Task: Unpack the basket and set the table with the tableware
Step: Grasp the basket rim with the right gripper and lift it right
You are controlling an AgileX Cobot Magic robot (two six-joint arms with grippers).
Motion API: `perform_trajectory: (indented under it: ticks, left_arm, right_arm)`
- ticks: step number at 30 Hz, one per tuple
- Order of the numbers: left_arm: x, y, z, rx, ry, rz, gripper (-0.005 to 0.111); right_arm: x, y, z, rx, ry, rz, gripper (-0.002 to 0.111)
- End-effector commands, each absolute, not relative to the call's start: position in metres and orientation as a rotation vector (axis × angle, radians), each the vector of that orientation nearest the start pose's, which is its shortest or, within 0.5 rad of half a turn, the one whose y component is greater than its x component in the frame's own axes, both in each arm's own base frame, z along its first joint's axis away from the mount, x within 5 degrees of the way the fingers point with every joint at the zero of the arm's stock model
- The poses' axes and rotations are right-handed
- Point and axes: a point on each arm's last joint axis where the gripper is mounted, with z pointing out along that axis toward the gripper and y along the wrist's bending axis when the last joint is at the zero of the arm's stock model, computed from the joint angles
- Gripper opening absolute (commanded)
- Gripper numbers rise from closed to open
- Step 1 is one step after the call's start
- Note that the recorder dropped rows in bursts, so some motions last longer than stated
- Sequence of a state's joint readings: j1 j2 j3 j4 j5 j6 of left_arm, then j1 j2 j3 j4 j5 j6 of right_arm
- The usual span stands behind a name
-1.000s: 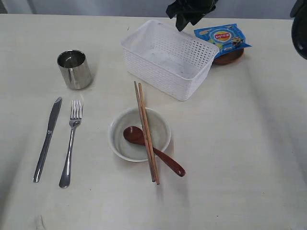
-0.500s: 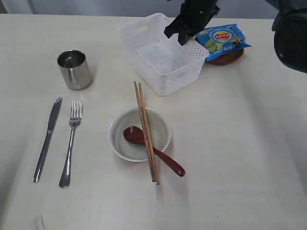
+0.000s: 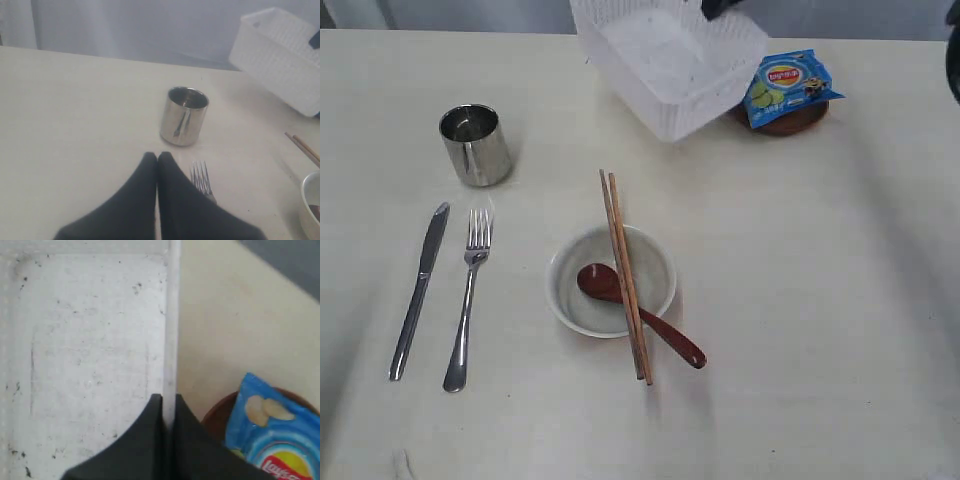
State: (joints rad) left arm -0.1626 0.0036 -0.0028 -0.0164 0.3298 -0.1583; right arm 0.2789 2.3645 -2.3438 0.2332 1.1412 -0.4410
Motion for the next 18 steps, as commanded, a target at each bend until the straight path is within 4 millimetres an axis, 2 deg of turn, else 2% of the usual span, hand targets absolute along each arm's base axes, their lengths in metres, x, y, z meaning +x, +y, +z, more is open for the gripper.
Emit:
perform_trajectory:
  ticks: [1, 5, 8, 11, 14, 18]
  left_arm:
    - [0.053, -0.009, 0.184, -0.009, 1.809, -0.246, 0.0]
    - [0.053, -0.009, 0.184, -0.009, 1.809, -0.246, 0.0]
    - [0.053, -0.009, 0.184, -0.009, 1.809, -0.246, 0.0]
    - [0.053, -0.009, 0.184, -0.009, 1.809, -0.246, 0.0]
    - [0.053, -0.009, 0.184, -0.009, 1.809, -0.246, 0.0]
    - [0.053, -0.009, 0.184, -0.009, 1.809, -0.246, 0.0]
  right_arm:
    - [0.487, 0.131, 0.312, -0.785, 2.379, 0.22, 0.0]
    - [0.484, 0.075, 0.338, -0.652, 2.393, 0.172, 0.0]
    - [0.484, 0.025, 0.342, -0.514, 2.424, 0.148, 0.0]
    - [0.485, -0.025, 0.331, -0.37, 2.457, 0.174, 0.0]
    - [0.483, -0.075, 0.312, -0.247, 2.455, 0.265, 0.0]
    - [0.479, -0.124, 0.276, -0.078, 2.459, 0.327, 0.0]
